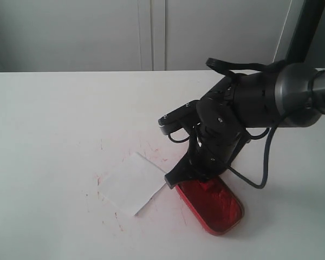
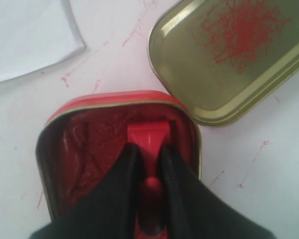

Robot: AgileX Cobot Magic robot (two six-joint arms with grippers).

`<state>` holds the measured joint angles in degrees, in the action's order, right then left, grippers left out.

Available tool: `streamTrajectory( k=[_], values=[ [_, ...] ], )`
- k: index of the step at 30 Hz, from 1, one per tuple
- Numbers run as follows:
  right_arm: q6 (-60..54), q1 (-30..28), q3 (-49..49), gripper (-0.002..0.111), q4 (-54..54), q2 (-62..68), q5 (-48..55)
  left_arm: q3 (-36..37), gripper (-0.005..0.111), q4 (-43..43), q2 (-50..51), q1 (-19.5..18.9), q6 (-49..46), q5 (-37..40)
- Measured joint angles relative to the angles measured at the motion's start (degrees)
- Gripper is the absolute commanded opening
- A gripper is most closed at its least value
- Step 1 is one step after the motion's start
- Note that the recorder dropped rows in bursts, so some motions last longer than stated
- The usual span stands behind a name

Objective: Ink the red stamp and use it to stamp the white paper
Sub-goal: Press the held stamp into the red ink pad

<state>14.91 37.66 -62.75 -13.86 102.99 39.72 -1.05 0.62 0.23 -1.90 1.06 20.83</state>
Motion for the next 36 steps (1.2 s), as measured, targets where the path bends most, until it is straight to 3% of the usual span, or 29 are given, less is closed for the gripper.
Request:
streamTrajectory(
  k=[36],
  values=[
    [-0.9, 0.0, -2.1, 0.0, 0.0, -1.6, 6.5, 0.0, 0.0, 0.0, 0.0, 0.0, 0.0, 0.0]
  ],
)
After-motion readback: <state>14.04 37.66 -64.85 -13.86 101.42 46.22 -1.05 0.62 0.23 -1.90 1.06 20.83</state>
